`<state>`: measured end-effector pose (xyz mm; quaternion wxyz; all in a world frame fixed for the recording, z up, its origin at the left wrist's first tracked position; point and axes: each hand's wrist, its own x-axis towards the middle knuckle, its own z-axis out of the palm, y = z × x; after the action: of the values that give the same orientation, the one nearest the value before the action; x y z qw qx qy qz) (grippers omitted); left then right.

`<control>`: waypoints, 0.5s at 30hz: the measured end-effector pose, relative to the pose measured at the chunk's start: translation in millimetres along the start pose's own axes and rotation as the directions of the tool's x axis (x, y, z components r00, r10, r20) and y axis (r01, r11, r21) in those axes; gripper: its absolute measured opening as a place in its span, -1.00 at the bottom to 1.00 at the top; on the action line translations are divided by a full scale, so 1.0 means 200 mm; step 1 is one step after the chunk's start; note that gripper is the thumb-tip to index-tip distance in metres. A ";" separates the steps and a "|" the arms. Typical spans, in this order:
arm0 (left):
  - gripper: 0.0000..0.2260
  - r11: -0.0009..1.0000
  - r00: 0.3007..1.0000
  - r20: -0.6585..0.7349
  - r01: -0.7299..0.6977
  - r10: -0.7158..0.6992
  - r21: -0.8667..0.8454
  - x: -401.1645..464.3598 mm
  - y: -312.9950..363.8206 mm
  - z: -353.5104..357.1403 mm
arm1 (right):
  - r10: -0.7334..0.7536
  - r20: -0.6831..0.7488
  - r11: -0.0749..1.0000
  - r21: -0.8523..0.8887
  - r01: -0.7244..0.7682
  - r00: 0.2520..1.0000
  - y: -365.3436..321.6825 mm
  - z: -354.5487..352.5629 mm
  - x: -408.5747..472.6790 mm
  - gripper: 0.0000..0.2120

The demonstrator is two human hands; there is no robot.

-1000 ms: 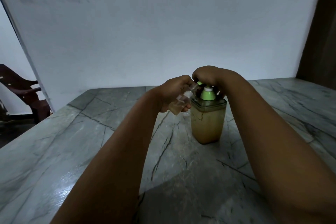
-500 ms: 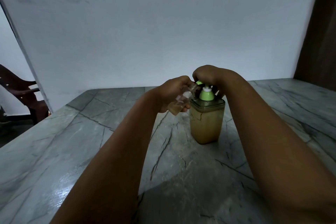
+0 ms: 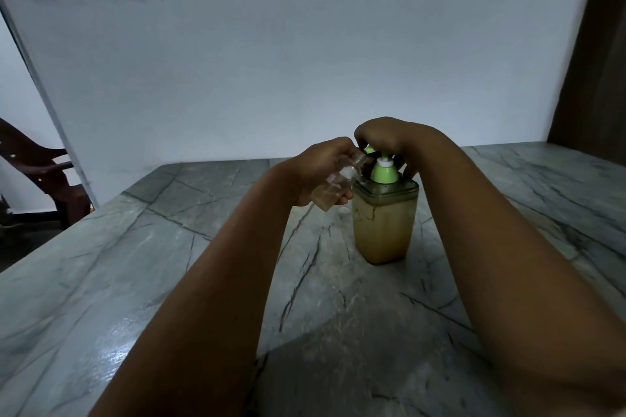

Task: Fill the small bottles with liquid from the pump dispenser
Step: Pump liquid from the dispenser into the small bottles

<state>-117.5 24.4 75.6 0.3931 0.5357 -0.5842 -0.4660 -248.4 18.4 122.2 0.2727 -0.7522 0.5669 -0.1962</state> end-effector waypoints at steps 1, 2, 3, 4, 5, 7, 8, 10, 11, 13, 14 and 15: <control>-0.74 1.000 1.000 -0.002 -0.001 0.001 -0.002 0.00 0.00 0.00 | -0.006 0.003 1.000 -0.014 0.007 1.000 0.01 0.00 0.00 -0.83; -0.74 1.000 1.000 -0.001 -0.002 0.002 -0.005 0.00 0.00 0.00 | -0.013 0.009 1.000 -0.023 0.013 1.000 0.01 0.00 0.00 -0.79; -0.75 1.000 1.000 0.000 -0.002 0.002 -0.008 0.00 0.00 0.00 | -0.018 0.012 0.999 -0.030 0.019 1.000 0.01 0.00 0.00 -0.75; -0.75 1.000 1.000 0.000 -0.001 0.001 -0.010 0.00 0.00 0.00 | -0.019 0.017 0.999 -0.038 0.019 1.000 0.01 0.01 0.00 -0.73; -0.75 1.000 1.000 0.002 -0.001 0.001 -0.012 0.00 0.00 0.00 | -0.017 0.017 0.999 -0.043 0.018 1.000 0.01 0.01 0.00 -0.72; -0.75 1.000 1.000 0.007 -0.001 0.001 -0.018 -0.01 0.00 0.00 | -0.011 0.011 1.000 -0.026 0.012 1.000 0.01 0.01 0.00 -0.72; -0.74 1.000 1.000 0.013 -0.003 0.003 -0.018 -0.01 0.00 0.00 | -0.011 0.003 1.000 -0.011 0.011 1.000 0.00 0.01 0.00 -0.74; -0.73 1.000 1.000 0.027 -0.005 0.006 -0.014 -0.01 0.00 0.00 | -0.013 -0.014 0.999 0.044 0.013 1.000 0.01 0.00 0.00 -0.82; -0.73 1.000 1.000 0.030 -0.004 0.004 -0.012 -0.01 0.00 0.00 | -0.004 -0.019 0.997 0.074 0.005 1.000 0.01 -0.01 -0.01 -0.84; -0.73 1.000 1.000 0.028 0.001 -0.001 -0.015 -0.01 0.01 0.00 | 0.014 -0.010 0.995 0.099 -0.013 1.000 0.01 -0.02 0.00 -0.82; -0.73 1.000 1.000 0.024 0.001 0.000 -0.015 -0.01 0.01 0.00 | 0.016 -0.008 0.996 0.093 -0.015 1.000 0.01 -0.02 0.00 -0.81; -0.73 1.000 1.000 0.021 0.000 0.001 -0.014 -0.01 0.01 0.00 | 0.013 -0.011 0.997 0.076 -0.012 1.000 0.01 -0.01 0.00 -0.81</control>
<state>-117.1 26.2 77.2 0.3909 0.5280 -0.5852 -0.4754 -250.9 17.3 123.5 0.2989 -0.7366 0.5653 -0.2202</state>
